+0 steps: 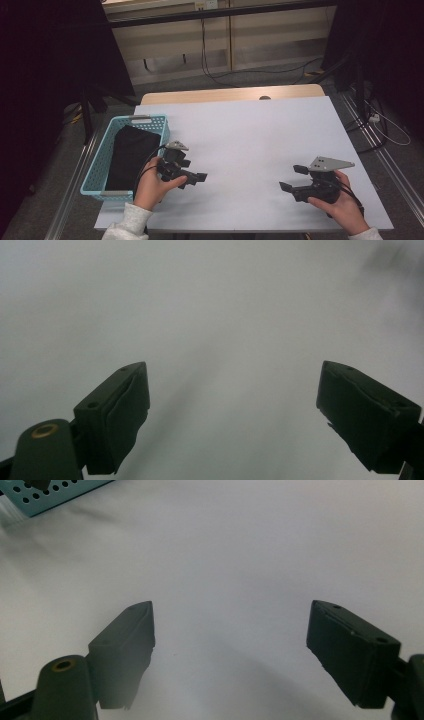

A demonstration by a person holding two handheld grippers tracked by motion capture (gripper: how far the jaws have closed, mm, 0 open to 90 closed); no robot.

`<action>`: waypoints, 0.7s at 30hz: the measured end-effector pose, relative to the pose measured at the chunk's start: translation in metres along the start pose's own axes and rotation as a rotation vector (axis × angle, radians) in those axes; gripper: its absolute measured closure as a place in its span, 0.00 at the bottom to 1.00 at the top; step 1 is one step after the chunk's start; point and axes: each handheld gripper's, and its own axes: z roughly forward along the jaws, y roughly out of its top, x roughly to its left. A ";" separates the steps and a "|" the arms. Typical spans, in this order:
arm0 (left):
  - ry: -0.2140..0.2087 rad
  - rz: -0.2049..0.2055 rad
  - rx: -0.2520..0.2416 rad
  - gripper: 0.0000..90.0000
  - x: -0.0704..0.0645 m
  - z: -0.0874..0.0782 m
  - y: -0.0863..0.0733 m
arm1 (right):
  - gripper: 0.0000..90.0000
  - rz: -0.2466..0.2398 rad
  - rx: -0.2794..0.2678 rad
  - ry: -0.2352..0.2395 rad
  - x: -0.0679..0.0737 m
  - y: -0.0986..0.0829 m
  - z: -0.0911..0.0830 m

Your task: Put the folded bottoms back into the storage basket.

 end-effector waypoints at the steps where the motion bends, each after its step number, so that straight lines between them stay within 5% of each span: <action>1: 0.000 -0.001 -0.001 0.15 0.000 0.001 -0.001 | 0.21 -0.001 0.002 -0.002 0.000 -0.001 0.000; 21: -0.012 -0.001 -0.018 0.14 0.004 0.010 -0.023 | 0.21 -0.001 0.008 -0.008 0.000 -0.004 -0.001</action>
